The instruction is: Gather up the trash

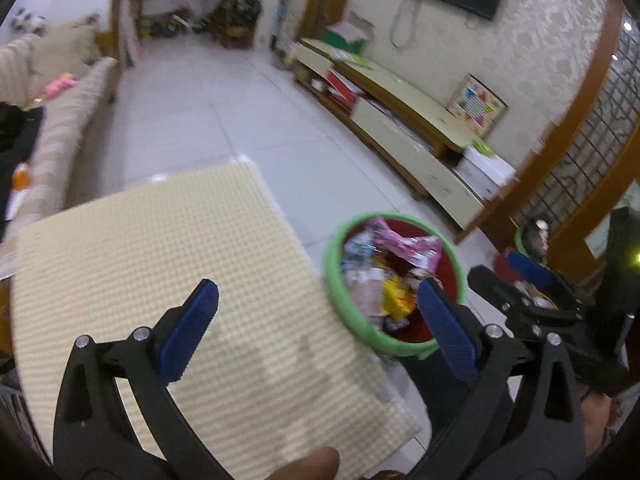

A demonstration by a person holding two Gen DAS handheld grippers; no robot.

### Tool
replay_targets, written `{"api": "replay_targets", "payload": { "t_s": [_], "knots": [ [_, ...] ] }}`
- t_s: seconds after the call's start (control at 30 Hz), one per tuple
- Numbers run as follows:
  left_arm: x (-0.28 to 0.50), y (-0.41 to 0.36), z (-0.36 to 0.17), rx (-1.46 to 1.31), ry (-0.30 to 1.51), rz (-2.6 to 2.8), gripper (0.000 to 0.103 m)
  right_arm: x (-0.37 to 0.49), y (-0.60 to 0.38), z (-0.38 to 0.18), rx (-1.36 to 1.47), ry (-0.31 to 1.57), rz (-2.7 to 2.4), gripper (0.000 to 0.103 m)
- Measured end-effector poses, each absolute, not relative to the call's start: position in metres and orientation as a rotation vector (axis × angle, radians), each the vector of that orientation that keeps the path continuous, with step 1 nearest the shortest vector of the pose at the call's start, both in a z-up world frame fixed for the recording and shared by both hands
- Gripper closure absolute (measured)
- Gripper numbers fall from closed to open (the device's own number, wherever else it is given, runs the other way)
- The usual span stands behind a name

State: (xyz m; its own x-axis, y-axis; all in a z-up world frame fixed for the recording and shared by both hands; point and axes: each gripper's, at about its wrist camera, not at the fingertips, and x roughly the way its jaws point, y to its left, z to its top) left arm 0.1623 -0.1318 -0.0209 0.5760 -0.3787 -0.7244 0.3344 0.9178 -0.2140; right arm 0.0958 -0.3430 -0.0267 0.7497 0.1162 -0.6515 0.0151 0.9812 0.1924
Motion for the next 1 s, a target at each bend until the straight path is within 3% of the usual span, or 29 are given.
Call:
{"api": "replay_targets", "payload": {
  "t_s": [0.53, 1.0],
  "knots": [
    [0.081, -0.004, 0.003, -0.083, 0.715, -0.128, 0.005, 0.053, -0.207, 0.015, 0.071, 0.626, 0.177, 0.007],
    [0.047, 0.026, -0.004, -0.072, 0.675, -0.017, 0.005, 0.025, -0.173, 0.015, 0.009, 0.592, 0.14, 0.007]
  ]
}}
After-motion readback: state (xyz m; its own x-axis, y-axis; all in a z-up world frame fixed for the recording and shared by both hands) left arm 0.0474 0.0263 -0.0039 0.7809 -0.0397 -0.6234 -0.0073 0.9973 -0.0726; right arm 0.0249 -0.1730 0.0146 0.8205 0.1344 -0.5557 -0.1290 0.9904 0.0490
